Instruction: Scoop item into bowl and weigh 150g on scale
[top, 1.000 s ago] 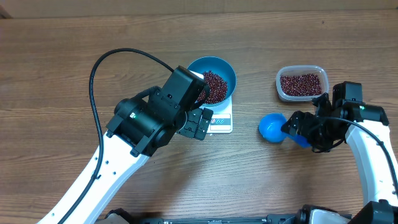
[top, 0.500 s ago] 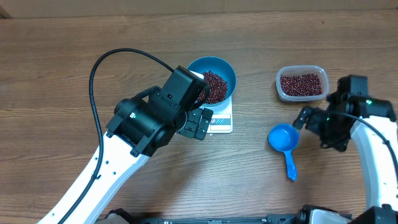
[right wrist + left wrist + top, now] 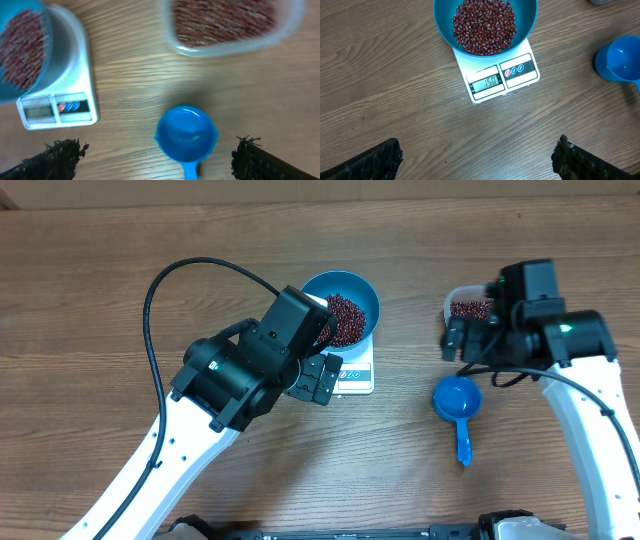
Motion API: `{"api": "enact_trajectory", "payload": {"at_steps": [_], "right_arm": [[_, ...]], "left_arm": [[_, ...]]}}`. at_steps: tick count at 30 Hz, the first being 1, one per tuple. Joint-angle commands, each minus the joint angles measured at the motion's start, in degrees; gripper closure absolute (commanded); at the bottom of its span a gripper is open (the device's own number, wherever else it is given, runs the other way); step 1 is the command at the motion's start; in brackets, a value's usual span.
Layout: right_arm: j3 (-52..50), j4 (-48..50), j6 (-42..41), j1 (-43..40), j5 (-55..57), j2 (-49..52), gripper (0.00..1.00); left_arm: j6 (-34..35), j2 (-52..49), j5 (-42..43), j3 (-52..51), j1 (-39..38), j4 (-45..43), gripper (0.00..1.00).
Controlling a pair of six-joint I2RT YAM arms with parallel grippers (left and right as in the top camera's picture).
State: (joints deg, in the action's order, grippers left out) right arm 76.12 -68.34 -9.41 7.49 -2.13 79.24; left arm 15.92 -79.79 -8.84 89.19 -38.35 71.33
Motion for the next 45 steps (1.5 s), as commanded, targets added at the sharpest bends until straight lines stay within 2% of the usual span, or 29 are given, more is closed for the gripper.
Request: {"api": "enact_trajectory", "payload": {"at_steps": [1,7,17,23,45], "right_arm": [[1.3,1.2,7.4,5.0,-5.6,-0.8,0.00],[1.3,2.6,19.0,10.5,-16.1,-0.8,0.00],[1.3,4.7,18.9,10.7,-16.2,-0.7,0.00],[1.3,5.0,18.9,10.7,-20.9,-0.8,0.00],[1.2,4.9,18.7,10.7,-20.5,-0.7,0.00]], "left_arm": [[-1.1,-0.3,-0.3,1.0,0.1,0.0,0.01],[-1.1,-0.3,-0.3,1.0,0.1,0.0,0.00],[-1.1,-0.3,-0.3,1.0,0.1,0.0,0.00],[-1.1,-0.3,-0.3,1.0,0.1,0.0,0.01],[-1.1,-0.3,-0.3,1.0,0.1,0.0,0.01]]}}
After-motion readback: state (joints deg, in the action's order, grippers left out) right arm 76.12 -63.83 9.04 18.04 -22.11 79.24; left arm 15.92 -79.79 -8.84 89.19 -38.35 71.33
